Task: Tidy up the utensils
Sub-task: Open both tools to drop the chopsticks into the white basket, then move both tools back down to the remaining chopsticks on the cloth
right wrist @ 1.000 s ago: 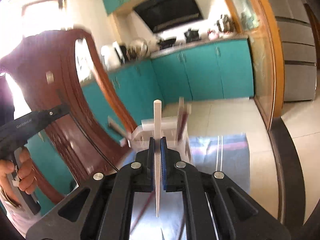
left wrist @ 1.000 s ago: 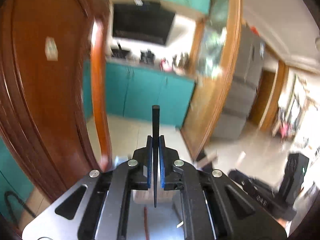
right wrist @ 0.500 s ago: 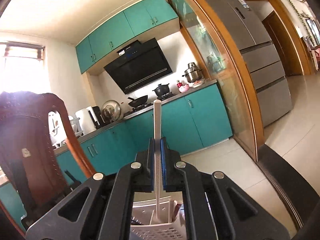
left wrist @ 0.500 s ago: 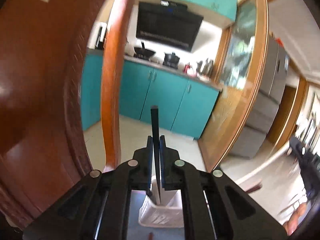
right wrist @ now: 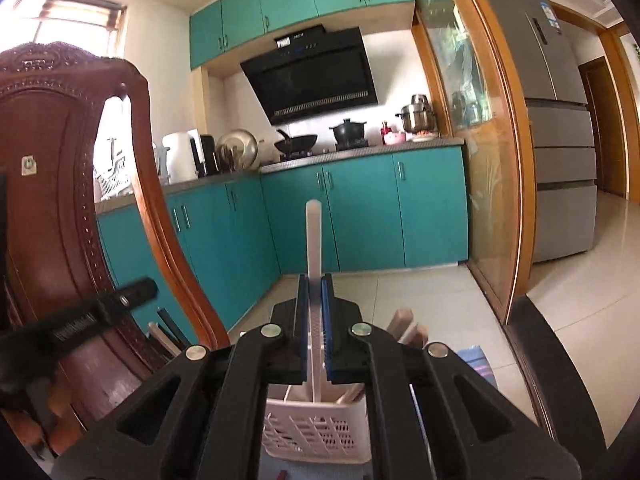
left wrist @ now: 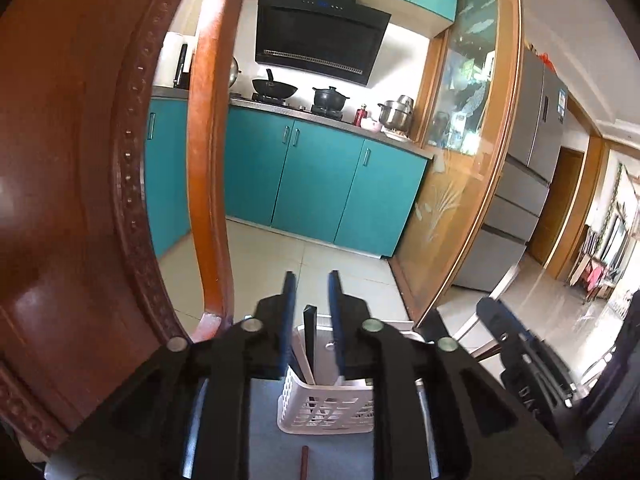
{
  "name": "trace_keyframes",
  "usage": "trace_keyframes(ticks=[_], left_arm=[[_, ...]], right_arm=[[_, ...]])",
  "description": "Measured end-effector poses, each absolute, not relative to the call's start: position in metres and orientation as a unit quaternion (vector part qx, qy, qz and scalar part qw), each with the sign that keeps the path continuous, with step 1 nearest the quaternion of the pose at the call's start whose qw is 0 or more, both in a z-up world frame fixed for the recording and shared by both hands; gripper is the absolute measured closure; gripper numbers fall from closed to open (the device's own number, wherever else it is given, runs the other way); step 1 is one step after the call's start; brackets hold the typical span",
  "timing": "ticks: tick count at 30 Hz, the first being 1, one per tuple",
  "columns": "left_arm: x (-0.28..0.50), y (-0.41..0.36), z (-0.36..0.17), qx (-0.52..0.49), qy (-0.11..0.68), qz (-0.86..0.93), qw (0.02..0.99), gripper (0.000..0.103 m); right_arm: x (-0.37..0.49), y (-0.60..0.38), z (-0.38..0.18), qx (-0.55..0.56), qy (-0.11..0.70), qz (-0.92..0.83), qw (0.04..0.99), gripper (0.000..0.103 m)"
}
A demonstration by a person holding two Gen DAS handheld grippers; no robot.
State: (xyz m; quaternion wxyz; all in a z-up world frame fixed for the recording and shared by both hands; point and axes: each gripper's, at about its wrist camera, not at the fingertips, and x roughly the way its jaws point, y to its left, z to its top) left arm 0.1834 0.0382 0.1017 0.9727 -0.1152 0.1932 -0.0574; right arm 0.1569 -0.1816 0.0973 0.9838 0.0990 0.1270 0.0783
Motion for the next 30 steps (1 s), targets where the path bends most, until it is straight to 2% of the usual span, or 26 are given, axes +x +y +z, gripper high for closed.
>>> trace_keyframes(ticks=[3,5,7,9,15,19,26,30], left_arm=[[0.173,0.043,0.102,-0.119,0.190,-0.060,0.973,0.078],[0.165,0.044,0.101,-0.115,0.185,-0.058,0.974,0.074],[0.157,0.044,0.100,-0.102,0.178,-0.049,0.978,0.073],[0.150,0.040,0.096,-0.078,0.171,-0.033,0.982,0.073],[0.134,0.036,0.074,-0.034,0.209,-0.003,0.977,0.073],[0.128,0.034,0.054,-0.009,0.239,0.004,0.971,0.073],[0.137,0.026,0.032,0.003,0.282,-0.002,0.960,0.069],[0.142,0.020,0.027,0.013,0.292,-0.006,0.956,0.069]], right_arm=[[0.152,-0.183,0.099,0.098,0.126,0.079,0.984,0.089],[0.145,-0.187,0.104,0.100,0.123,0.082,0.984,0.082],[0.134,-0.191,0.109,0.110,0.114,0.091,0.983,0.070],[0.115,-0.198,0.117,0.115,0.096,0.104,0.983,0.065],[0.076,-0.212,0.119,0.099,0.103,0.158,0.977,0.064],[0.072,-0.217,0.080,0.089,0.173,0.173,0.966,0.064],[0.121,-0.189,-0.014,0.017,0.388,0.099,0.916,0.065],[0.145,-0.183,-0.061,0.011,0.468,0.079,0.880,0.065]])
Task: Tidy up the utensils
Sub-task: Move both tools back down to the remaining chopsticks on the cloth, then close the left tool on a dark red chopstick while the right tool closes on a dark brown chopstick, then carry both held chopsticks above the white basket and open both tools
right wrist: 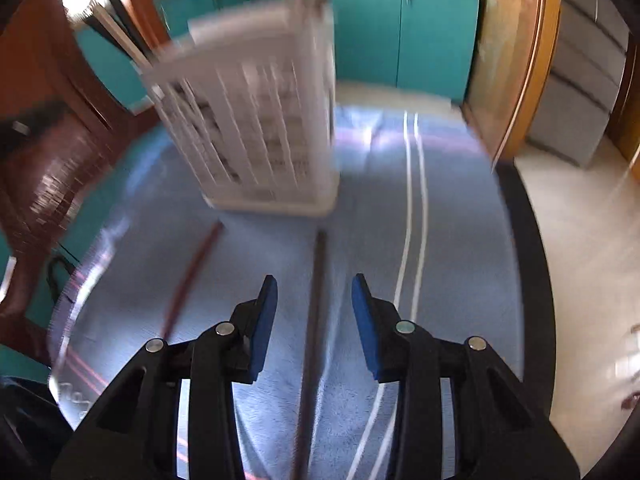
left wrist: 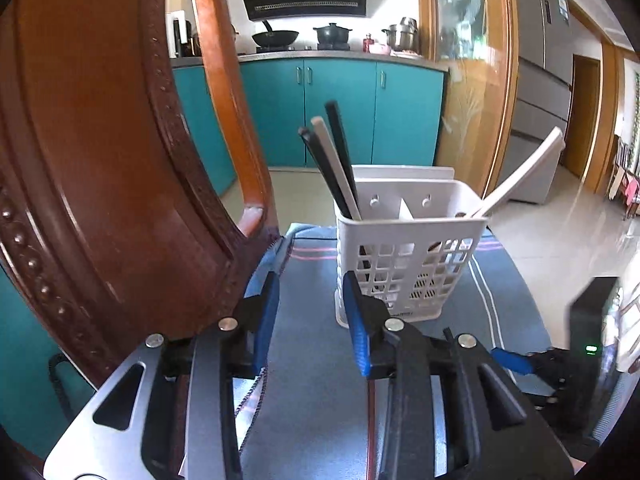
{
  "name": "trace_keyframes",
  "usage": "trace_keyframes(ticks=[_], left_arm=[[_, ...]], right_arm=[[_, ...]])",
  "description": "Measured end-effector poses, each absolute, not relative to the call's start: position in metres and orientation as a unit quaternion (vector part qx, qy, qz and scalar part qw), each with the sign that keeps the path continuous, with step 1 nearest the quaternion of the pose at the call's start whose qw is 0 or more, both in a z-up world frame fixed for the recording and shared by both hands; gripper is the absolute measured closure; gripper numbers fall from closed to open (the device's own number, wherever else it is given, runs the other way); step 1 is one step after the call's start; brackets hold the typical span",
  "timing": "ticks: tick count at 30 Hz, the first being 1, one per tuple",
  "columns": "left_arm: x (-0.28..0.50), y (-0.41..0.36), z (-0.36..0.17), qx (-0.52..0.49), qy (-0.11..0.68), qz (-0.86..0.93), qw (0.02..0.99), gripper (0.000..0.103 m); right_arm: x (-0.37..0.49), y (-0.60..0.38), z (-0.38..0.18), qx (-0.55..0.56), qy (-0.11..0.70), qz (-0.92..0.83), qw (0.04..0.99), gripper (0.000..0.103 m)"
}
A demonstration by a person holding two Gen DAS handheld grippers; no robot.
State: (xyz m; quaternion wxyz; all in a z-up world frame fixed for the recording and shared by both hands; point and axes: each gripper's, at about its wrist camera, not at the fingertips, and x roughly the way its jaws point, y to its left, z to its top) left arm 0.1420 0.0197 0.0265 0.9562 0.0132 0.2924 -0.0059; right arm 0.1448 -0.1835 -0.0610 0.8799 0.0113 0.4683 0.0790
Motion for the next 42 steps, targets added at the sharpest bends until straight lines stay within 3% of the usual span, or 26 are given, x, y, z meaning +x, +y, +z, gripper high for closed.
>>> trace_keyframes(ticks=[5,9,21,22,23,25,28,34,42], left_arm=[[0.148,0.019,0.016,0.010,0.314,-0.021,0.949,0.066],[0.163,0.019,-0.008,-0.016,0.384,-0.071,0.920,0.066],[0.195,-0.018,-0.093,0.018,0.505,-0.104,0.857,0.066],[0.196,-0.020,-0.097,0.021,0.510,-0.102,0.854,0.073],[0.198,-0.021,-0.101,0.024,0.517,-0.099,0.850,0.086],[0.199,-0.022,-0.104,0.030,0.512,-0.088,0.854,0.095],[0.201,-0.019,-0.104,0.014,0.512,-0.084,0.855,0.096],[0.177,-0.003,-0.044,-0.005,0.442,-0.090,0.892,0.096],[0.122,0.024,0.103,-0.048,0.260,-0.124,0.956,0.096]], right_arm=[[0.160,-0.182,-0.084,0.015,0.509,0.069,0.858,0.066],[0.162,-0.178,-0.089,0.003,0.510,0.060,0.858,0.095],[0.157,-0.211,-0.072,0.061,0.498,0.047,0.864,0.097],[0.157,-0.212,-0.070,0.061,0.497,0.047,0.865,0.097],[0.157,-0.212,-0.069,0.061,0.495,0.048,0.865,0.097],[0.155,-0.213,-0.066,0.063,0.491,0.051,0.867,0.097],[0.149,-0.215,-0.056,0.069,0.475,0.060,0.875,0.097],[0.133,-0.219,-0.018,0.081,0.425,0.095,0.897,0.097],[0.097,-0.232,0.079,0.126,0.300,0.143,0.934,0.097]])
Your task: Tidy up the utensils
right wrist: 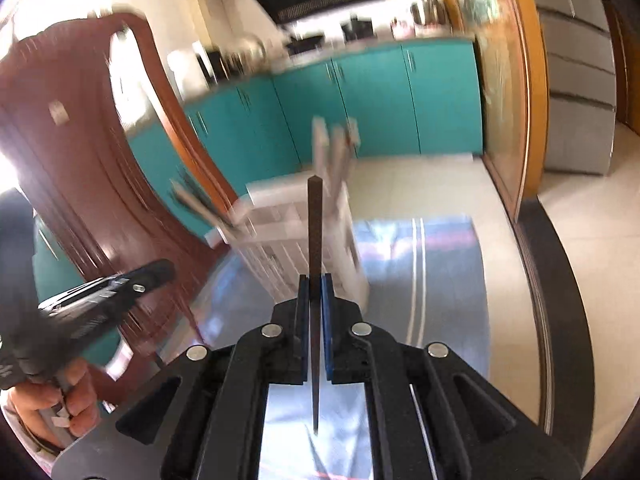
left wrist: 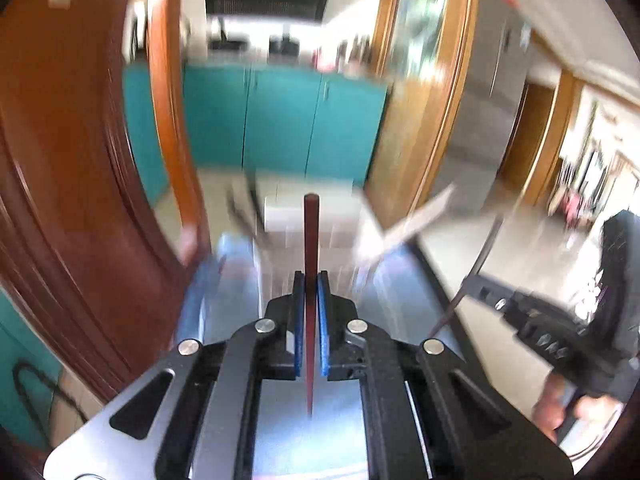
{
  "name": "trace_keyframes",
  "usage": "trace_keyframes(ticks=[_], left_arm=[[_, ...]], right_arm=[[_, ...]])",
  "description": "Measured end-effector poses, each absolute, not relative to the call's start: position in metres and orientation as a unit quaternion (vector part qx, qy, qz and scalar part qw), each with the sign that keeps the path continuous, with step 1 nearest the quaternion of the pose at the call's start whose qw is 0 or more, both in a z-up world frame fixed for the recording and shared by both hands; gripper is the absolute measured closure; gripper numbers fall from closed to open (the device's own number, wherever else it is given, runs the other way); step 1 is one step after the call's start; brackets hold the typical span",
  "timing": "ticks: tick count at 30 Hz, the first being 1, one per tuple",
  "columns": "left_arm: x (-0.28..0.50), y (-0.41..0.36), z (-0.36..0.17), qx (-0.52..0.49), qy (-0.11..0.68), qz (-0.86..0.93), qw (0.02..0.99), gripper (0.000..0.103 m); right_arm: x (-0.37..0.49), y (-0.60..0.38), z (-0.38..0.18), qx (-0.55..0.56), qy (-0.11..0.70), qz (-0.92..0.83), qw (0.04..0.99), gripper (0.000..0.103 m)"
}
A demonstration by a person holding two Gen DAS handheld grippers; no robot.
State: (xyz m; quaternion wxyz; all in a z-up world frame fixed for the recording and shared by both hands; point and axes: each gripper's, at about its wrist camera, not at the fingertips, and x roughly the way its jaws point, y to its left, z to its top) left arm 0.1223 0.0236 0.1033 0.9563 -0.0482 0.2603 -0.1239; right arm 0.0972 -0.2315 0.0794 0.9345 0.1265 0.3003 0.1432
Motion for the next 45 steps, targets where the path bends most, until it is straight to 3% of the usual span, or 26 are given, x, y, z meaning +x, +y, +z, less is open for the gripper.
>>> trace_keyframes(ticks=[6,10,18,27,30,35,37,39,41,45], left_arm=[[0.132,0.043,0.191,-0.095,0.085,-0.072,0.989,0.096],[0.158,0.036,0.182,-0.107,0.074,-0.053,0.990,0.096],[0.227,0.007,0.107,-0.085,0.186,-0.046,0.978,0.096],[0.234,0.006,0.089,-0.075,0.216,-0.036,0.973,0.096],[0.222,0.016,0.092,-0.085,0.215,-0.038,0.972,0.093],[0.186,0.028,0.107,-0.103,0.202,-0.058,0.972,0.073],[0.166,0.028,0.113,-0.100,0.185,-0.064,0.975,0.066],[0.140,0.025,0.116,-0.081,0.164,-0.063,0.981,0.058],[0.113,0.019,0.113,-0.052,0.138,-0.052,0.988,0.036],[0.070,0.006,0.093,0.016,0.125,-0.046,0.991,0.026]], right_arm=[[0.091,-0.249,0.165,0.185,0.133,0.139,0.964,0.097],[0.100,-0.247,0.182,0.196,0.057,0.115,0.972,0.097],[0.160,-0.210,0.116,0.115,0.130,0.084,0.981,0.097],[0.176,-0.192,0.092,0.090,0.170,0.079,0.978,0.095],[0.170,-0.194,0.097,0.093,0.163,0.079,0.979,0.077],[0.139,-0.200,0.122,0.106,0.128,0.094,0.982,0.052],[0.116,-0.204,0.135,0.110,0.098,0.099,0.984,0.034],[0.086,-0.209,0.148,0.108,0.066,0.103,0.987,0.028],[0.060,-0.214,0.152,0.099,0.047,0.098,0.989,0.021],[0.015,-0.223,0.127,0.068,0.041,0.062,0.995,0.006]])
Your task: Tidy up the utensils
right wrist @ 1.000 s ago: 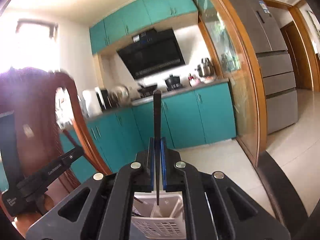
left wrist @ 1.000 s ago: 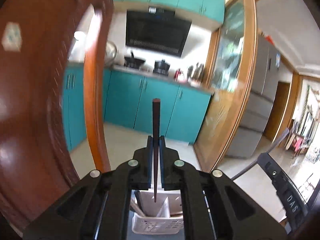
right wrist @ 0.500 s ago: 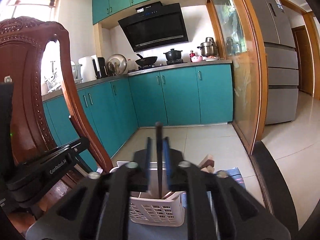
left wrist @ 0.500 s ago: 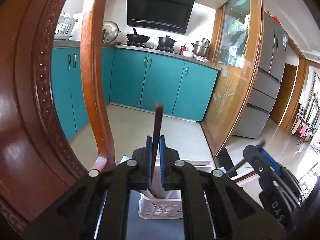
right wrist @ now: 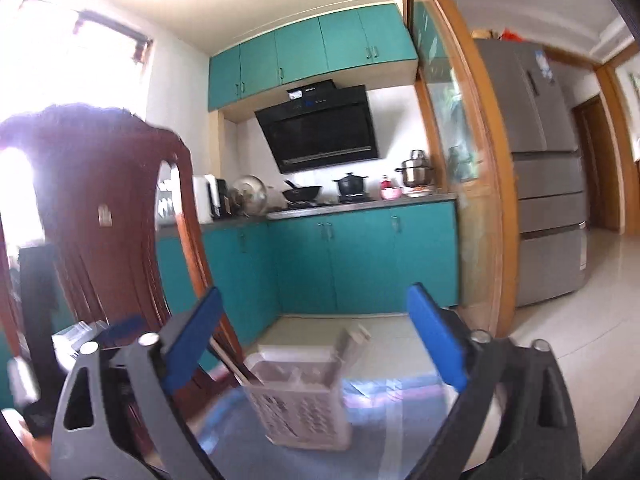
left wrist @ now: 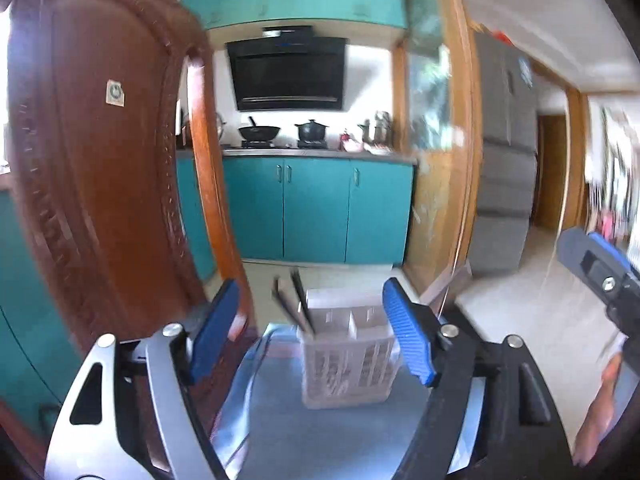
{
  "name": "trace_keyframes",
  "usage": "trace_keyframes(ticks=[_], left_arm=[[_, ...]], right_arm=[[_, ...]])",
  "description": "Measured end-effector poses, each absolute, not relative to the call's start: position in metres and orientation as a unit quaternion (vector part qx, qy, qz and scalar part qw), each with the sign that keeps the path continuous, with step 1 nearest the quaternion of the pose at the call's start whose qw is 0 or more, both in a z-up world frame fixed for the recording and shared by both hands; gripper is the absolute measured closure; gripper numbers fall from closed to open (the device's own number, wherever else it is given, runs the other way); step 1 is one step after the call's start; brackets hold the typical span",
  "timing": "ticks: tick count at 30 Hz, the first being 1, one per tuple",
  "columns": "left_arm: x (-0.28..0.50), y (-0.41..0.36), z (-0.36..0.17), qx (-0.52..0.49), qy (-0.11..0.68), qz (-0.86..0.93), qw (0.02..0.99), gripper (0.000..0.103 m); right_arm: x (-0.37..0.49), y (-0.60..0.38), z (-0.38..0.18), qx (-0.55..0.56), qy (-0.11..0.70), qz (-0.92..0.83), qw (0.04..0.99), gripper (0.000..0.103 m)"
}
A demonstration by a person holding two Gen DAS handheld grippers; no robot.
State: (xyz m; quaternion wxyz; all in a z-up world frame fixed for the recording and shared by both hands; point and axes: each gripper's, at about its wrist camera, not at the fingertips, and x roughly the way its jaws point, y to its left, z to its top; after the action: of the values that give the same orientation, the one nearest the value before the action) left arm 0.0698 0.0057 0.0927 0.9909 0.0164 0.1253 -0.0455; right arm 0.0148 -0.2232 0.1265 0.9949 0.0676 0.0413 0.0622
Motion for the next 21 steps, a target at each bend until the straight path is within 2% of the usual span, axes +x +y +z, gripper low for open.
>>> trace_keyframes(ticks=[5,13,21], left_arm=[[0.022,-0.005,0.063,0.069,0.137,-0.026,0.988,0.013],[-0.022,0.001,0.081,0.041,0.106,-0.024,0.993,0.004],[-0.039,0.017,0.085,0.015,0.102,-0.032,0.994,0.004]], right_arm=[[-0.015,-0.230,0.082,0.064,0.153,0.043,0.985,0.004],[-0.066,-0.215,0.094,0.022,0.118,0.016,0.993,0.003],[-0.072,-0.210,0.099,0.004,0.108,0.003,0.994,0.003]])
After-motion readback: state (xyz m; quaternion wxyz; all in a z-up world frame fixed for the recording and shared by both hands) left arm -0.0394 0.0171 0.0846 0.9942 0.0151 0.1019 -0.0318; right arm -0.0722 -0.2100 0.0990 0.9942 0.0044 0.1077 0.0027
